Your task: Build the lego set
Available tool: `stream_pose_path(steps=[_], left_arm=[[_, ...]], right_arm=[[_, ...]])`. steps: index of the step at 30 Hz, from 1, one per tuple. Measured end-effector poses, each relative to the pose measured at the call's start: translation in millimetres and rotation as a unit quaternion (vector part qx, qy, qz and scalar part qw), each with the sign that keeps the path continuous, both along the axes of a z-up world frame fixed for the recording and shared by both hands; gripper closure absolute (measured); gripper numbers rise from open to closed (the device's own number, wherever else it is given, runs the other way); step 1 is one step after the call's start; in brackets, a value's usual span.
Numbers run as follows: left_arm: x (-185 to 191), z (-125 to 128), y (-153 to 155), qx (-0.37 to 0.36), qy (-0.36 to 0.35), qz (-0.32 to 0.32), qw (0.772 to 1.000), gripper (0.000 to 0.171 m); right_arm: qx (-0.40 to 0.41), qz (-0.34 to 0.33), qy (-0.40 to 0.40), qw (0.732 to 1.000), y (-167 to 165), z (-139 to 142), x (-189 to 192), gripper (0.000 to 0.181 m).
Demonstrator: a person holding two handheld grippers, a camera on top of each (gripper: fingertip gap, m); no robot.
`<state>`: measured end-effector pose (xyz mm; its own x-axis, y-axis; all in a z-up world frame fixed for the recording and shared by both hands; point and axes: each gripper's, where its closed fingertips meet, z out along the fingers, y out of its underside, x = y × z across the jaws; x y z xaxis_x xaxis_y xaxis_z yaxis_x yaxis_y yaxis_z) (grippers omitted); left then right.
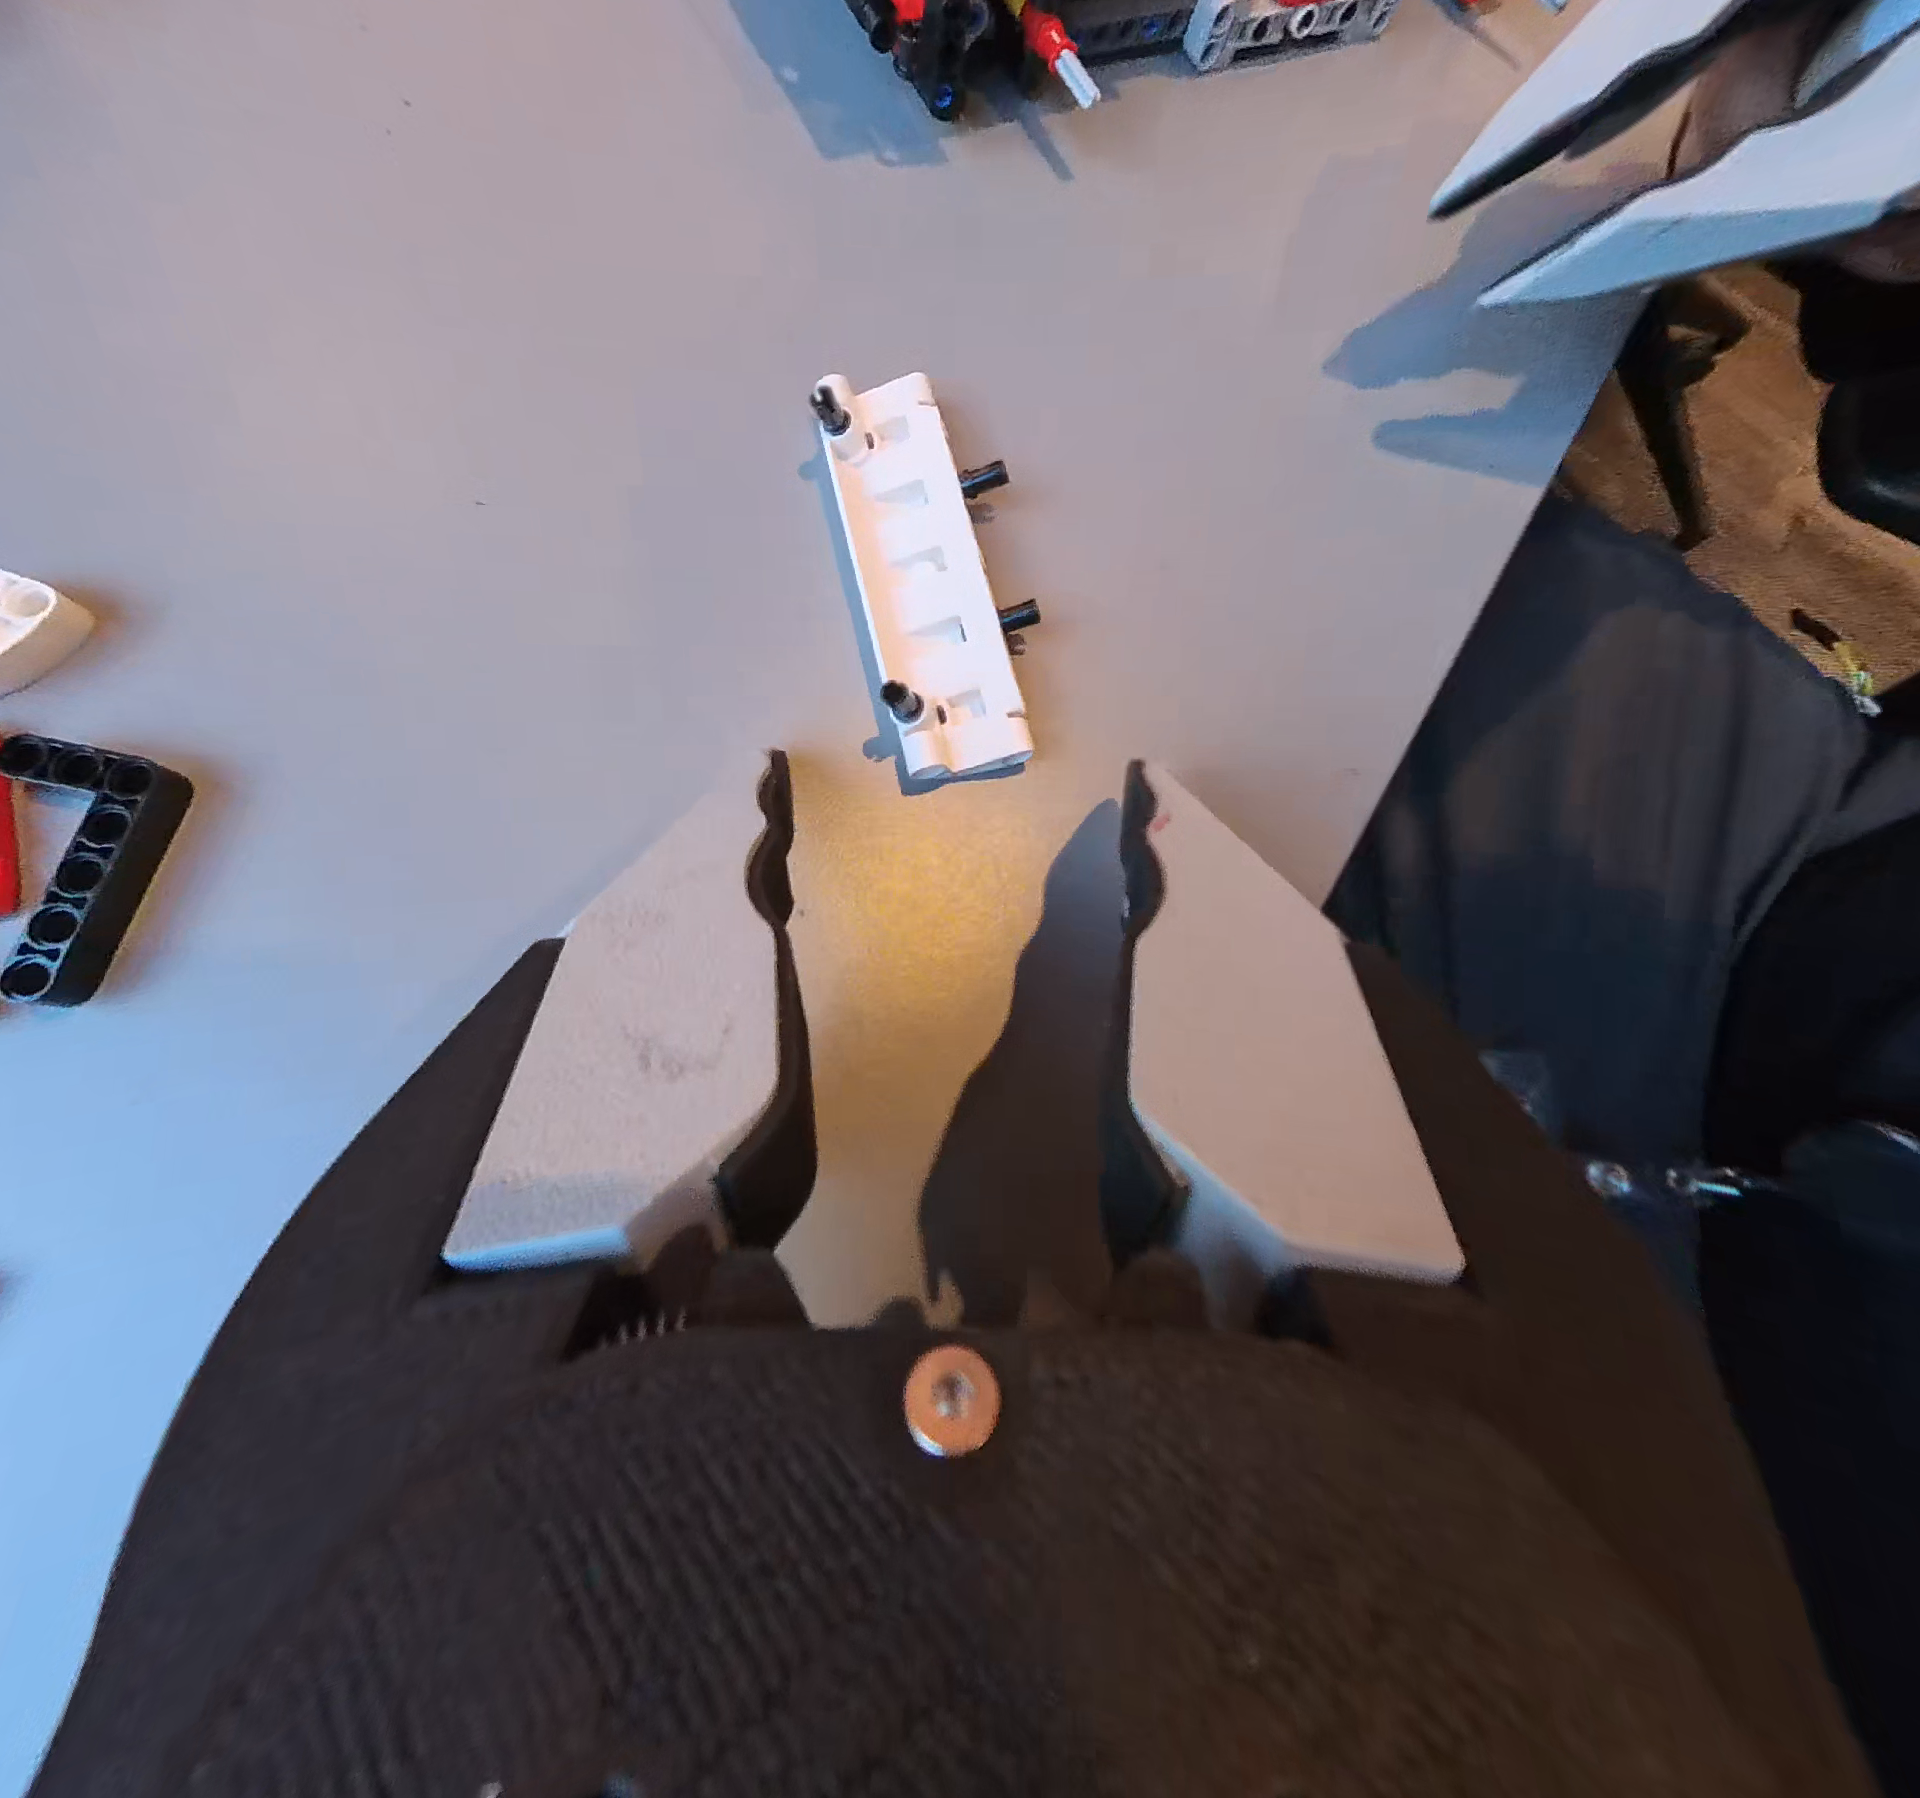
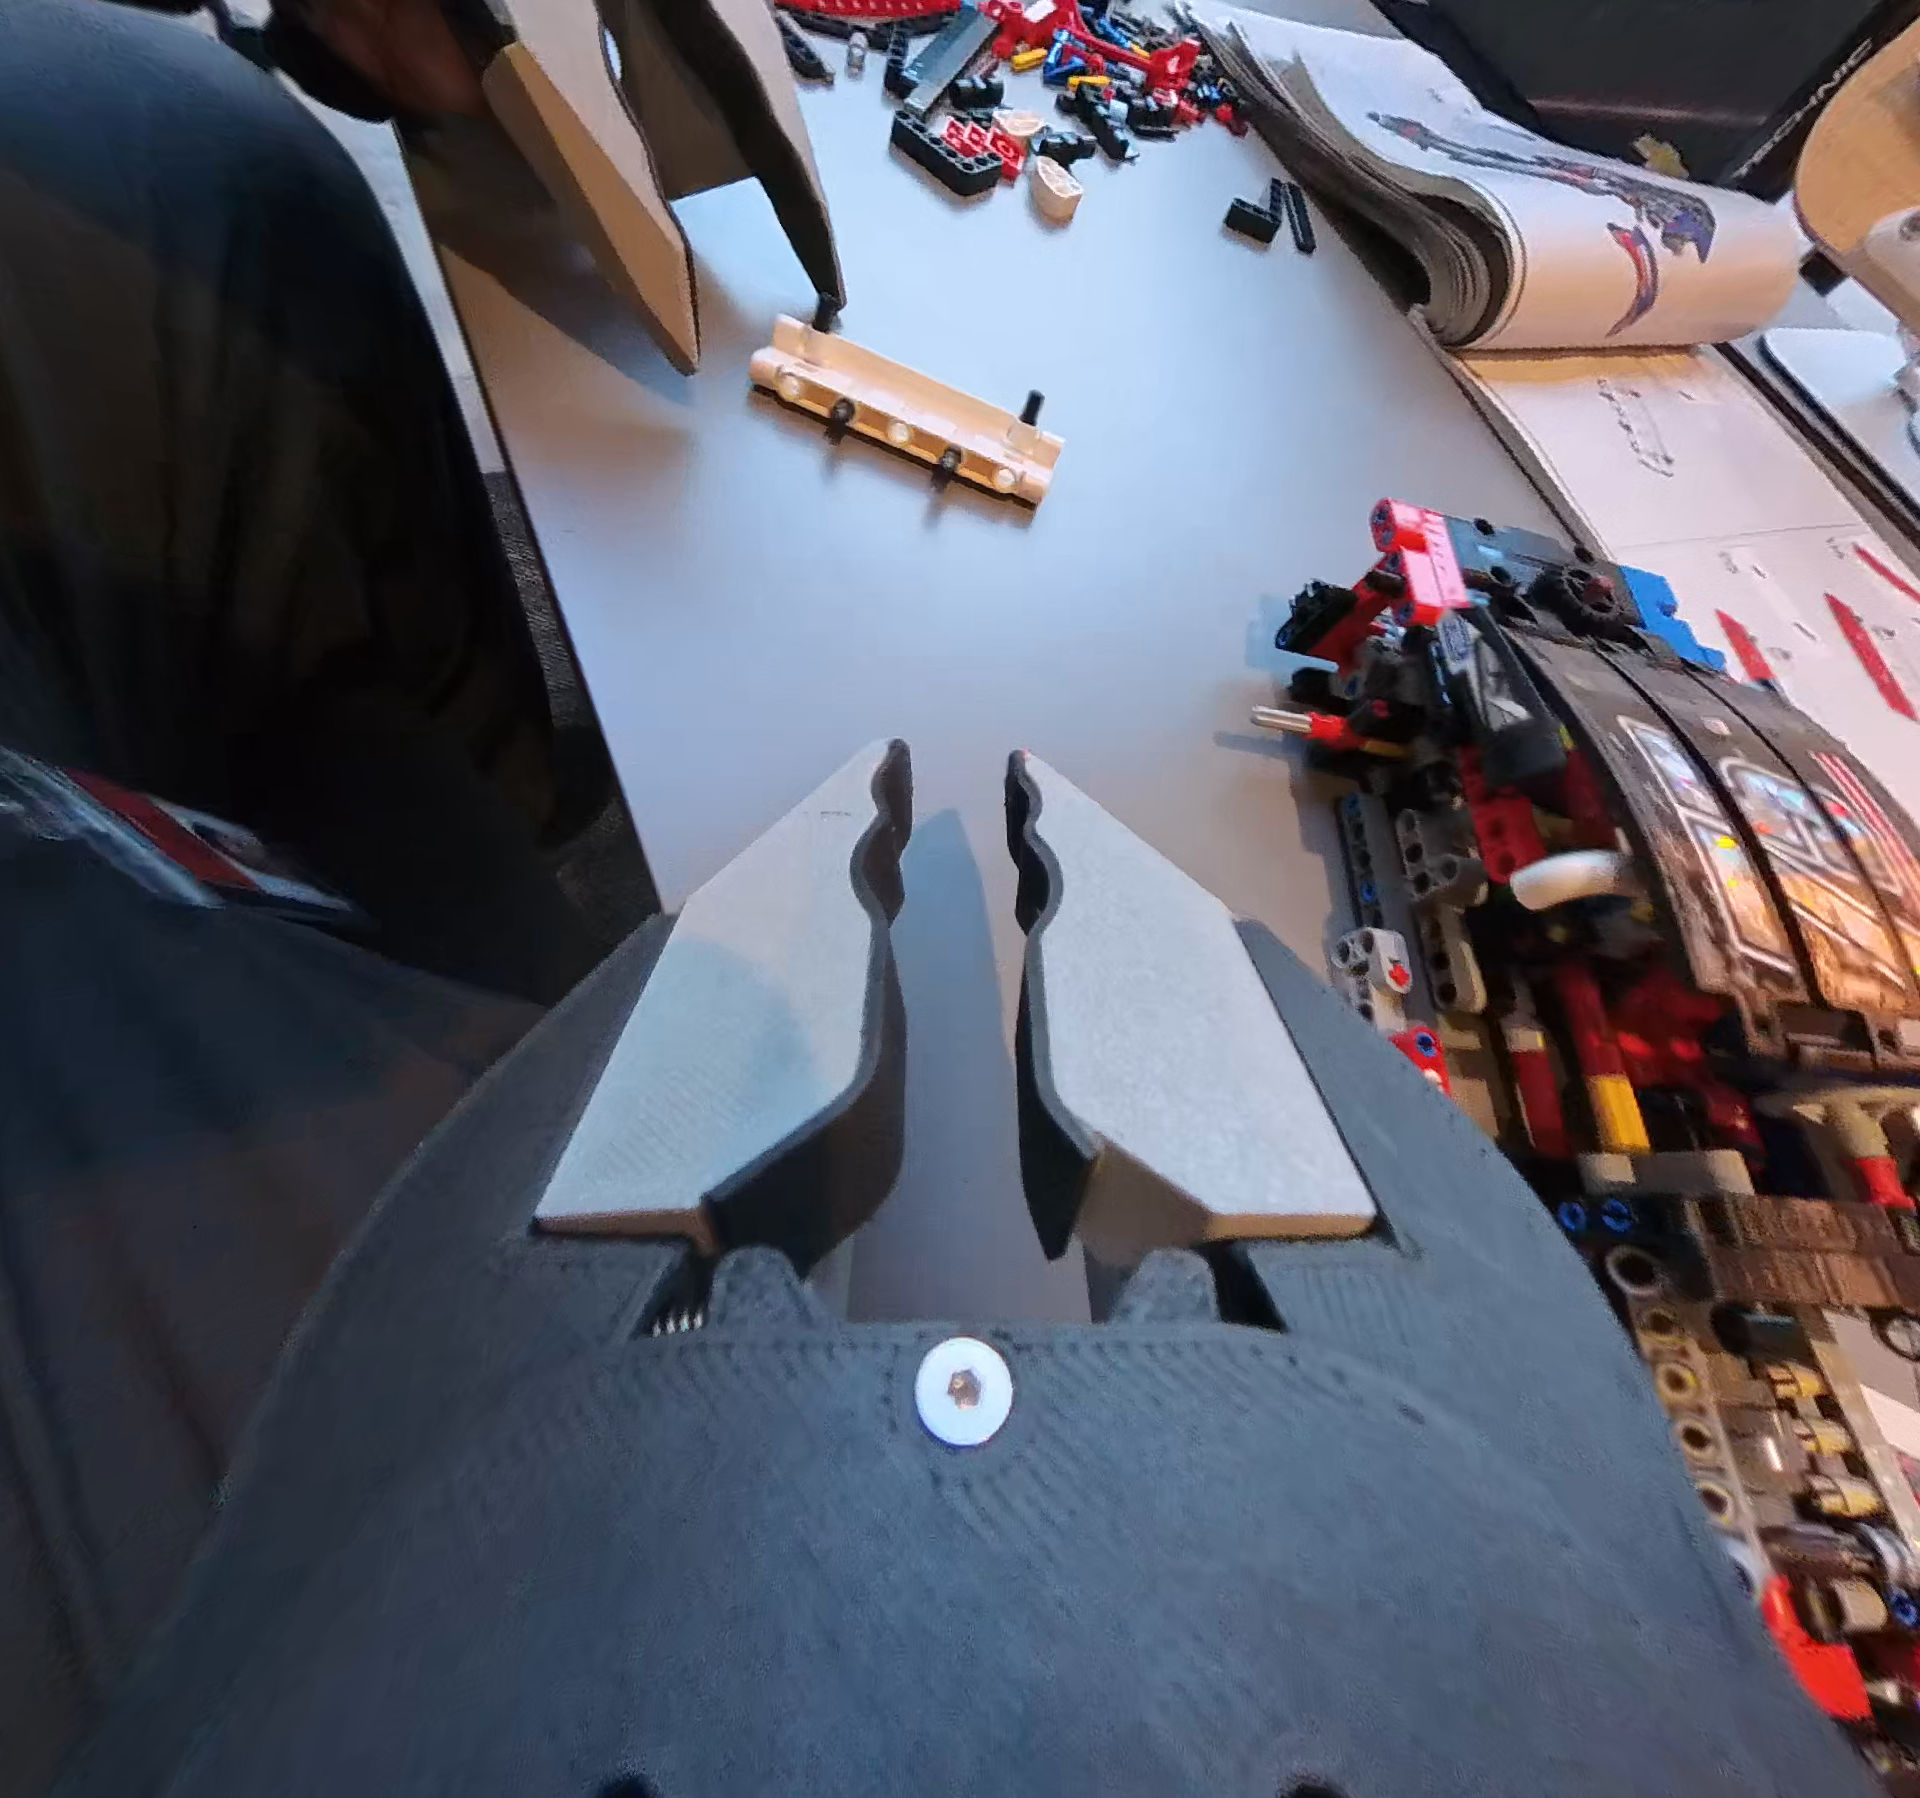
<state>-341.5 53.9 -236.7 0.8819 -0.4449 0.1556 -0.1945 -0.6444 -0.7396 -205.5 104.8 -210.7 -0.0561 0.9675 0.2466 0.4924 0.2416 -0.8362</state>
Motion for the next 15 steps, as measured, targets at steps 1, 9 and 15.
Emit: stream_pose_path(steps=[1, 9, 15], left_arm=[[-0.2, 0.0, 0.6, 0.0, 0.0, 0.001, 1.0, 0.111], [0.8, 0.7, 7.7, -0.009, -0.008, 0.007, 1.0, 0.113], [-0.8, -3.6, 21.8, -0.007, 0.052, -0.005, 0.999, 0.13]], right_arm=[[-0.007, -0.001, 0.001, 1.0, 2.8, 0.3, 1.8, 0.165], [-0.087, 0.003, 0.051, 0.995, 13.0, 16.8, 10.4, 0.164], [-0.094, 0.005, 0.043, 0.995, 14.8, 14.9, 8.5, 0.165]])
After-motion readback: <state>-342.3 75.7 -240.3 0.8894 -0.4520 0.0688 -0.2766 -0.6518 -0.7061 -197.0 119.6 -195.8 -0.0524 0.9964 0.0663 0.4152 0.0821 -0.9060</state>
